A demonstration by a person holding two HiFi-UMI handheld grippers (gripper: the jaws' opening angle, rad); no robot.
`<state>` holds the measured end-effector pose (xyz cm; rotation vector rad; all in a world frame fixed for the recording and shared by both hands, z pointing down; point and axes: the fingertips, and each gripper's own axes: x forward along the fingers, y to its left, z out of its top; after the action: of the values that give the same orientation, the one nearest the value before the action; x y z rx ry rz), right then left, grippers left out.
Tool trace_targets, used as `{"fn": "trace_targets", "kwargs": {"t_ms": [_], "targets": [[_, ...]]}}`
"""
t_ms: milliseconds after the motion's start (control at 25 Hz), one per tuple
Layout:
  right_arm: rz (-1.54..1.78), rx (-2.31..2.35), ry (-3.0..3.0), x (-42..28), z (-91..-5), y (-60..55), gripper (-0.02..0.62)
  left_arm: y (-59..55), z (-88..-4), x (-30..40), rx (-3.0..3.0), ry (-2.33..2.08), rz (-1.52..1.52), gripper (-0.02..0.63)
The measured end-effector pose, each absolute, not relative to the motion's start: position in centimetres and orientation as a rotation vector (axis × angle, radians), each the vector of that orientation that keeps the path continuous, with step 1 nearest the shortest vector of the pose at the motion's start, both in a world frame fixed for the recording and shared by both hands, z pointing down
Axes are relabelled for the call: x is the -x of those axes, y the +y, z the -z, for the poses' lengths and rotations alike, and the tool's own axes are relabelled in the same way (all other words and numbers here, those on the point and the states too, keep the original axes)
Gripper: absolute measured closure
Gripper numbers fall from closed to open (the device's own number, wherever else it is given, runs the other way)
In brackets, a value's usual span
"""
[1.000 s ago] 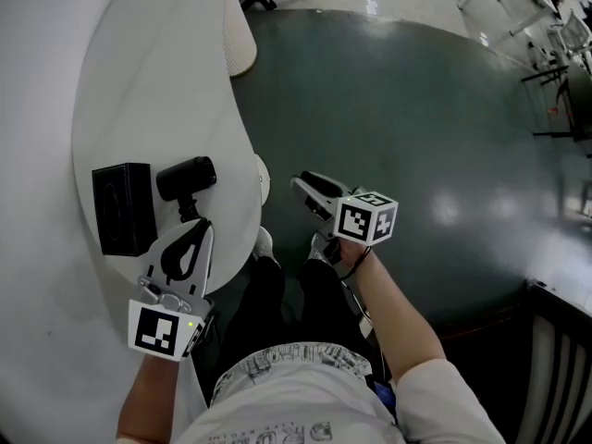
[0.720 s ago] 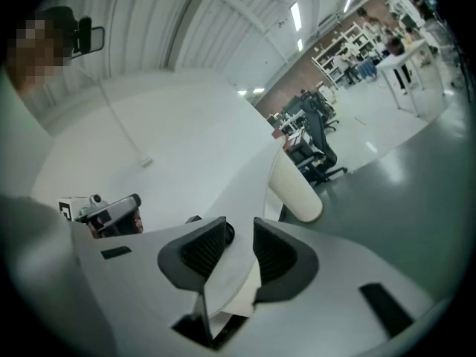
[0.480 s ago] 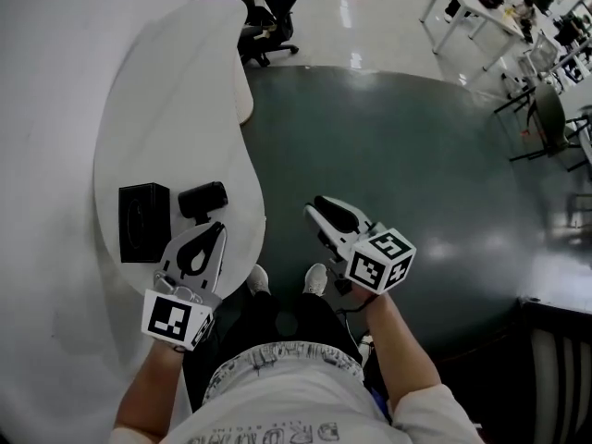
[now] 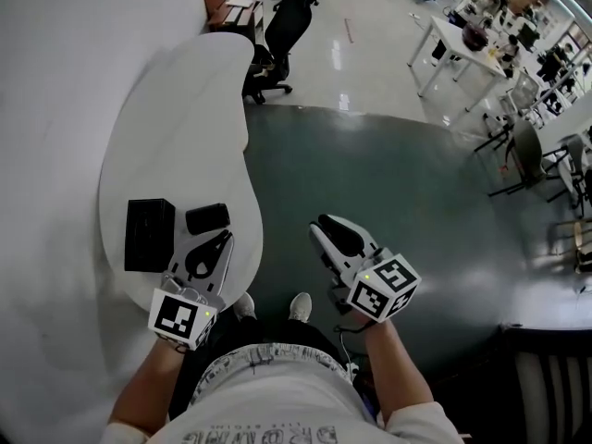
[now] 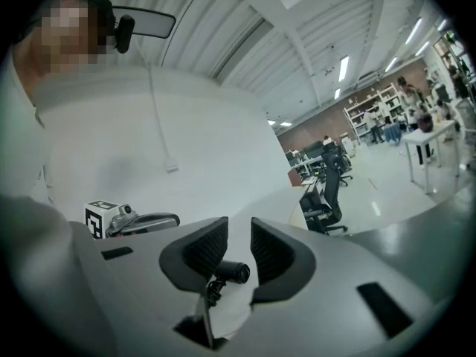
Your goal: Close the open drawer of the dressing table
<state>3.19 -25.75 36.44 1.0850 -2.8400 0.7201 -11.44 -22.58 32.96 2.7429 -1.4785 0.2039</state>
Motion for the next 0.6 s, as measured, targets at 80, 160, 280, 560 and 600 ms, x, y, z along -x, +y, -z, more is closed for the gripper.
{"fn": "trace_targets", "kwargs": {"t_ms": [80, 160, 280, 560, 600], "targets": [[-0.685, -1.094, -2.845, -2.9, -35.4, -25.2, 0.496, -22.5, -32.8, 11.6, -2.744, -1.472, -0.174, 0.575], [-0.649, -1.097, -2.849, -2.6, -34.5, -24.7, 0.5, -22.4, -32.6, 11.7, -2.745, -1.472, -0.154, 0.575], [-0.585, -1.096, -2.847, -2.1, -33.1, -23.9, 0.506, -22.3, -31.4, 11.9, -2.756, -1.471, -0.129, 0.575], [-0.425, -1.146, -2.826, -1.1, -30.6, -23.3, 0.537, -22.8, -29.5, 12.3, -2.799, -1.453, -0.081, 0.575], [-0.418, -1.15, -2.827, -0.8, -30.4, -23.4, 0.538, -23.0, -29.4, 12.5, -2.803, -1.451, -0.079, 0.575]]}}
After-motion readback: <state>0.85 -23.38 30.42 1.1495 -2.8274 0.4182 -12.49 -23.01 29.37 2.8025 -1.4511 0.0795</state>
